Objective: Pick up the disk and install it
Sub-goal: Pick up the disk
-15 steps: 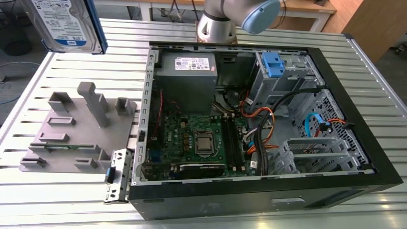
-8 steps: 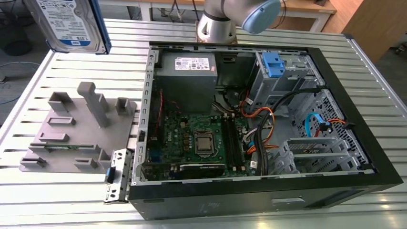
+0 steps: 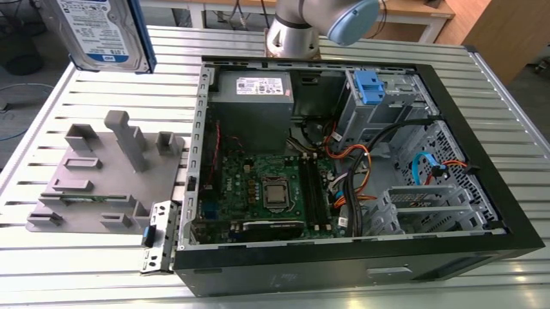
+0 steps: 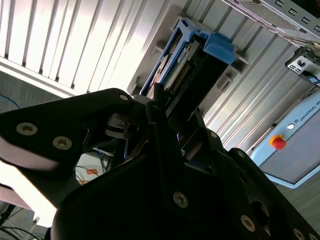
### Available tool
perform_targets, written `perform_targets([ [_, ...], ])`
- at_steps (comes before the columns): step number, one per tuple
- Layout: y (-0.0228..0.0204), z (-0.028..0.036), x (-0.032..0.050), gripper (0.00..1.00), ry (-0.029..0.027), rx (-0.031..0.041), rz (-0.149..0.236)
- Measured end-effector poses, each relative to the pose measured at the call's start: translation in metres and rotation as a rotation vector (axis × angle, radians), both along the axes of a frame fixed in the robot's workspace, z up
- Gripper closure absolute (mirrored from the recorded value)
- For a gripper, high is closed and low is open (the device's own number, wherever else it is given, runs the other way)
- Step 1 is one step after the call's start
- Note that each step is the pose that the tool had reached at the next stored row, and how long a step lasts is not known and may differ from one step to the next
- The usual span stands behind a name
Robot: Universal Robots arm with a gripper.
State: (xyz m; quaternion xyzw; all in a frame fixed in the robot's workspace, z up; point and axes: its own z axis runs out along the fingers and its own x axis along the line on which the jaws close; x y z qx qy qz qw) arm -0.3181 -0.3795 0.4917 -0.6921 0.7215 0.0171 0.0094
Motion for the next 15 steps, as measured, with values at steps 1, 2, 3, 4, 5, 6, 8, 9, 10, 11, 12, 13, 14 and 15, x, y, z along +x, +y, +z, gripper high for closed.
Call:
perform_targets([
  [1, 0.0000, 0.0000, 0.0006, 0.65, -0.0001, 0.0001, 0.000],
  [2, 0.0000, 0.0000, 0.0013, 0.65, 0.0000, 0.0000, 0.000],
  [3, 0.0000, 0.0000, 0.0021, 0.65, -0.0001, 0.0000, 0.000],
  [4, 0.0000, 0.0000, 0.0028, 0.65, 0.0000, 0.0000, 0.000],
  [5, 0.0000, 0.0000, 0.0033, 0.65, 0.0000, 0.0000, 0.000],
  [6, 0.0000, 0.0000, 0.0035, 0.65, -0.0001, 0.0000, 0.000],
  [8, 0.0000, 0.0000, 0.0037, 0.65, 0.0000, 0.0000, 0.000],
  [9, 0.0000, 0.0000, 0.0039, 0.65, 0.0000, 0.0000, 0.000],
  [10, 0.0000, 0.0000, 0.0039, 0.65, 0.0000, 0.0000, 0.000],
  [11, 0.0000, 0.0000, 0.0039, 0.65, -0.0001, 0.0000, 0.000],
  [12, 0.0000, 0.0000, 0.0040, 0.65, 0.0000, 0.0002, 0.000],
  [13, 0.0000, 0.0000, 0.0043, 0.65, -0.0001, 0.0002, 0.000],
  [14, 0.0000, 0.0000, 0.0046, 0.65, -0.0001, 0.0002, 0.000],
  [15, 0.0000, 0.0000, 0.0049, 0.65, 0.0000, 0.0002, 0.000],
])
